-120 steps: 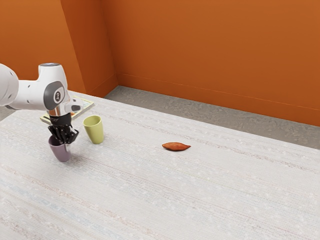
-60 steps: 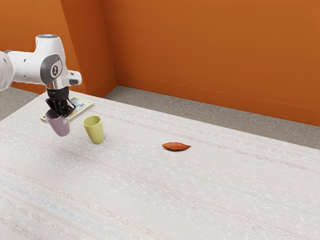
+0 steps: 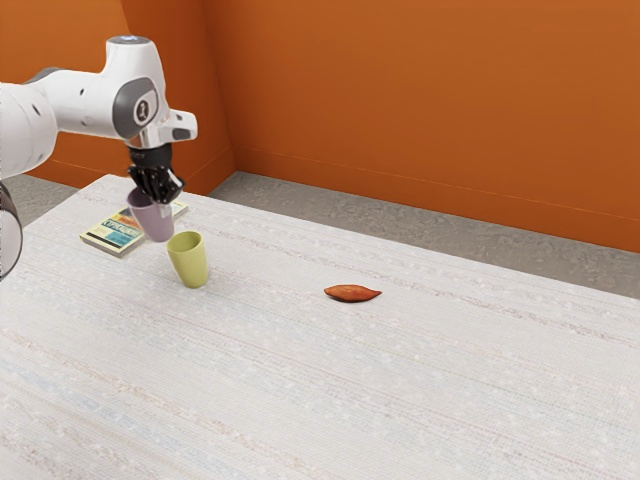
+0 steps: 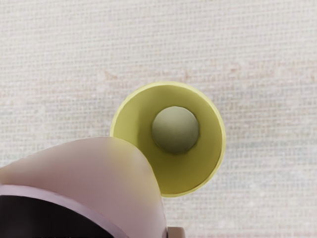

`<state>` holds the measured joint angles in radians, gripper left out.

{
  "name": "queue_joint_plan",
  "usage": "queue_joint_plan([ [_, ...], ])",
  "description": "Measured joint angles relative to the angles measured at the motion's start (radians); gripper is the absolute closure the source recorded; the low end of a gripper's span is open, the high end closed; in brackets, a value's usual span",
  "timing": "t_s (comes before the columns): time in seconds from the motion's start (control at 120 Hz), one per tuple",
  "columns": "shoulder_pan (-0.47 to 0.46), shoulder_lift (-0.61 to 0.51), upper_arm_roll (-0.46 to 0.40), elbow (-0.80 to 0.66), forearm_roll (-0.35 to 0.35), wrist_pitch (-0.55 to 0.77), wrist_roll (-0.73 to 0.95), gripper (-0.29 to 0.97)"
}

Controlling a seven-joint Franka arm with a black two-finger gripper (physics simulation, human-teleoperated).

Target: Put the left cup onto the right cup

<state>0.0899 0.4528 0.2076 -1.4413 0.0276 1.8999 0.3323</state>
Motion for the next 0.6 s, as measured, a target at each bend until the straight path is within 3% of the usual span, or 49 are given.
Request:
queue_joint_plan([
  [0.267, 0.011, 0.071, -0.049, 0.112, 0.003, -0.043, -0.003, 0.79],
  [0.6, 0.013, 0.086, -0.074, 0.097, 0.01, -0.056, -0.007, 0.79],
])
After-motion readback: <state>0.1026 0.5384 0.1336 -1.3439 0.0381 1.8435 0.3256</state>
